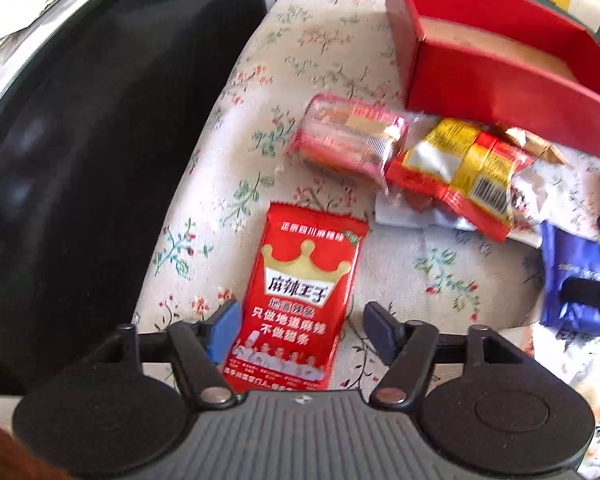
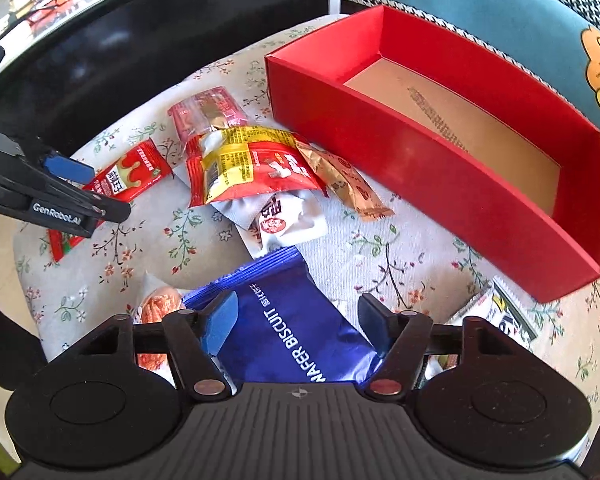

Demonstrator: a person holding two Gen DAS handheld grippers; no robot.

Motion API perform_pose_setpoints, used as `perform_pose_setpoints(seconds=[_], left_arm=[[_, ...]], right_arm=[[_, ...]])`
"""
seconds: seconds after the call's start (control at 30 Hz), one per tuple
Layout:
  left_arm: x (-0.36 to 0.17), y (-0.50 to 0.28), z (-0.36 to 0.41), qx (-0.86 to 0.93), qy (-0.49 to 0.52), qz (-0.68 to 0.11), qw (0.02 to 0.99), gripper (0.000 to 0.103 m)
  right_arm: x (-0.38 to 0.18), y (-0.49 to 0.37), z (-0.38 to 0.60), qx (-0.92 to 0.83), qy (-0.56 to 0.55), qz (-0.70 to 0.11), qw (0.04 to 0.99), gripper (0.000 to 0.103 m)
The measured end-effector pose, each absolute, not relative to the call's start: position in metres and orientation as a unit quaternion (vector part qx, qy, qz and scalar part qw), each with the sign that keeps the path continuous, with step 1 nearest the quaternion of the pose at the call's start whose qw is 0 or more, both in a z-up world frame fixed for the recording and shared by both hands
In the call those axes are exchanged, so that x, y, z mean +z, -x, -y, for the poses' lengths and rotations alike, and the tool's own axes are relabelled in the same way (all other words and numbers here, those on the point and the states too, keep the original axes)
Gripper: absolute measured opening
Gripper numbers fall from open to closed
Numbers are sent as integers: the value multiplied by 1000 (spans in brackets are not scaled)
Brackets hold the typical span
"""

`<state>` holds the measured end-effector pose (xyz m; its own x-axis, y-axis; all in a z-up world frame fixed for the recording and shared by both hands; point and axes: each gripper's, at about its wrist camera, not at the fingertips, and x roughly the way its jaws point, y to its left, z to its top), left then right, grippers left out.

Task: Organize snacks
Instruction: 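Grasp the red spicy-strip packet with the left tool while the right tool grasps the blue wafer packet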

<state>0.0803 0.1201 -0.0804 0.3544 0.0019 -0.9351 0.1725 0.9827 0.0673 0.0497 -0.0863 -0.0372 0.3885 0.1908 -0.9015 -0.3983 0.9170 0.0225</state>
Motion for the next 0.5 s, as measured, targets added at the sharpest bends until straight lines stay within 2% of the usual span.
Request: perform_pose_setpoints(seconds=[0.27, 0.37, 0.5], left_arm=[[-94, -79, -133, -25, -15, -595, 803, 103], [-92, -74, -129, -35, -33, -586, 809, 103], [-87, -71, -118, -59, -66, -577, 812, 103]], right_arm=[[-50, -58, 87, 180, 95, -536, 819, 80], [-41, -56, 89, 199, 108, -529, 818, 77], [-22, -52, 96, 234, 128, -509, 818, 79]])
